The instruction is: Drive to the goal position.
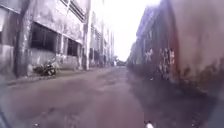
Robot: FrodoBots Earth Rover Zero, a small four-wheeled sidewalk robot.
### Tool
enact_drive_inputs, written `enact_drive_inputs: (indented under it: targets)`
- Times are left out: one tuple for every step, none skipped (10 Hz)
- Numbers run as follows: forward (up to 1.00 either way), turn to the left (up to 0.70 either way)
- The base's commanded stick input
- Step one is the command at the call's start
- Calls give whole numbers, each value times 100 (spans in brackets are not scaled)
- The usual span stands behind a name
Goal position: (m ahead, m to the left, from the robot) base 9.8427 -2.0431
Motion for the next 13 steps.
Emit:
enact_drive_inputs:
  targets:
    - [100, 0]
    - [100, 0]
    - [100, -12]
    - [100, -37]
    - [100, -40]
    - [100, 0]
    - [100, 0]
    - [100, 0]
    - [100, 0]
    - [100, 0]
    - [100, 0]
    - [100, 0]
    - [100, 0]
